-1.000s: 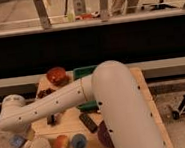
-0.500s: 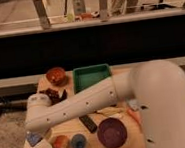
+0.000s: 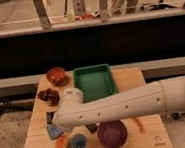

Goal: Wipe purple bowl with sponge

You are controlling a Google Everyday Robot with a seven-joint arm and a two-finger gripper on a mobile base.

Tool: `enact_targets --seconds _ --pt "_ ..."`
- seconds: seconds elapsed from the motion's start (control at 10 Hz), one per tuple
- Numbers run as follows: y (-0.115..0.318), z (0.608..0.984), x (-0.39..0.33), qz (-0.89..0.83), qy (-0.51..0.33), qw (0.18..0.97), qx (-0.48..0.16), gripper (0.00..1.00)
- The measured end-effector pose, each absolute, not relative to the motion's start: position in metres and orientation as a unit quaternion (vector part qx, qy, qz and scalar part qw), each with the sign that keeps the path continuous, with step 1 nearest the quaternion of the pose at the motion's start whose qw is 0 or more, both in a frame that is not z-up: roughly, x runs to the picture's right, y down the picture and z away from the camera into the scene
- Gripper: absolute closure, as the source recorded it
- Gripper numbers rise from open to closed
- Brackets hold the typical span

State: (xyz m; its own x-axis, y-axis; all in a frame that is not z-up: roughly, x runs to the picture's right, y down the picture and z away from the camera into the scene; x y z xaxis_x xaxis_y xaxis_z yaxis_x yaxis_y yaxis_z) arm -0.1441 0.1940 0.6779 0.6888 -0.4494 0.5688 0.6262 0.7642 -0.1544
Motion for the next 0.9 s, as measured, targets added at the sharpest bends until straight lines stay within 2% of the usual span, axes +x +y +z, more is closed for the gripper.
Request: enact_targets --seconds 0.2,0.5,0.9 --pt "0.195 0.676 -0.108 -0.256 -0.254 0.913 -0.190 1.00" --pt "0.221 0.662 -0.054 -0.190 -0.250 0.927 -0.205 1.00" --pt "0.246 0.654 -0.027 -0.147 -0.250 0.929 -0.231 1.00"
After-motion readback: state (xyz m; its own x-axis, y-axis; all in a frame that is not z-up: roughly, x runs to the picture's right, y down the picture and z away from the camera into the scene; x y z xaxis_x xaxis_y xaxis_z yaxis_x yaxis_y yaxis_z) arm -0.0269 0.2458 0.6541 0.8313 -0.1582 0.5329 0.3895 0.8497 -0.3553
